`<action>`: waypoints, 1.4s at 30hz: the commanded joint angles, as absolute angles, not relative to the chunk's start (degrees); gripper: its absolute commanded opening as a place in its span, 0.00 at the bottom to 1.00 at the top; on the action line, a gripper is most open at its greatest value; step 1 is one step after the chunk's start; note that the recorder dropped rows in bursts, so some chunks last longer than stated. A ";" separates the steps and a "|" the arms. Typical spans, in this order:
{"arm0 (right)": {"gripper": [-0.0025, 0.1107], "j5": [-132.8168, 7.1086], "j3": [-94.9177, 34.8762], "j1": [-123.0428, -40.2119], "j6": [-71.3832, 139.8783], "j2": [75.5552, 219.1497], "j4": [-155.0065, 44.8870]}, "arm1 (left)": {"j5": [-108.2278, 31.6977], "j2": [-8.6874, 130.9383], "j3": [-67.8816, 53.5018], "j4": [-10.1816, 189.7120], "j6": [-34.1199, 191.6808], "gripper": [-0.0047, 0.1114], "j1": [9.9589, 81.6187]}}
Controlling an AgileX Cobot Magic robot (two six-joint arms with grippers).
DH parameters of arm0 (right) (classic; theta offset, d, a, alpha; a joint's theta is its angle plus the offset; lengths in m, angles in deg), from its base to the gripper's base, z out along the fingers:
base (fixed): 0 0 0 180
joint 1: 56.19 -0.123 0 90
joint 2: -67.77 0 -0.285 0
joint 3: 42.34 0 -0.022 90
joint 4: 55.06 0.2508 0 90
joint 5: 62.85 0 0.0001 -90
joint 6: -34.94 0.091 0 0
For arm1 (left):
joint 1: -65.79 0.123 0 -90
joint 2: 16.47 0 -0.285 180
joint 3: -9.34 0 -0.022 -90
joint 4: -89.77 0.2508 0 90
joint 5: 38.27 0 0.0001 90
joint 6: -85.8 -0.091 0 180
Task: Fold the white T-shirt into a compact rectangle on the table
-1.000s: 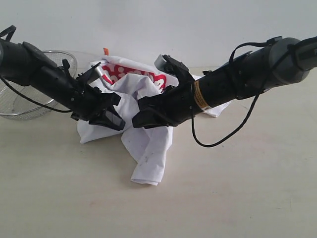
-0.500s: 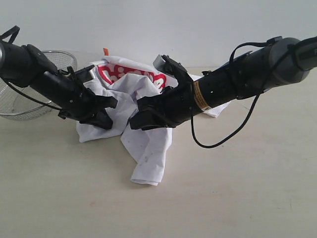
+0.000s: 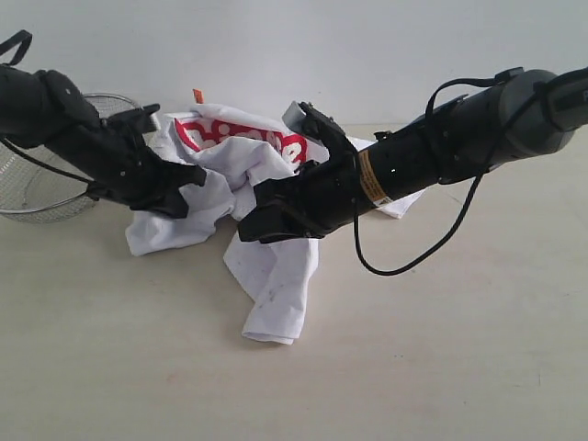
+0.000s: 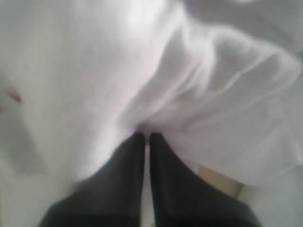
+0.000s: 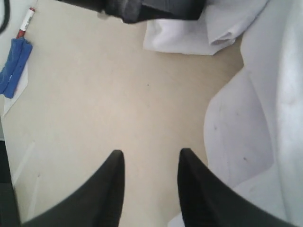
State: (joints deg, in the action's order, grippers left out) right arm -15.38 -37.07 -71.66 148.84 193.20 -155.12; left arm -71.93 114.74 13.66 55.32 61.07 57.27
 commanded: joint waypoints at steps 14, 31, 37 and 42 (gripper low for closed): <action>0.31 -9.55 -33.22 -64.80 148.76 191.48 -155.01 | -82.80 105.54 12.26 46.31 51.68 0.08 48.01; 0.53 -18.81 -25.81 -64.77 144.24 189.21 -155.01 | -78.70 102.89 -2.46 49.80 52.48 0.08 43.94; 0.50 -19.34 -25.81 -64.68 144.96 186.97 -155.01 | -76.60 98.11 -6.97 49.80 52.74 0.08 43.94; 0.50 -25.59 -25.81 -64.68 145.31 186.64 -155.01 | -76.17 95.82 -8.89 49.68 52.74 0.08 43.94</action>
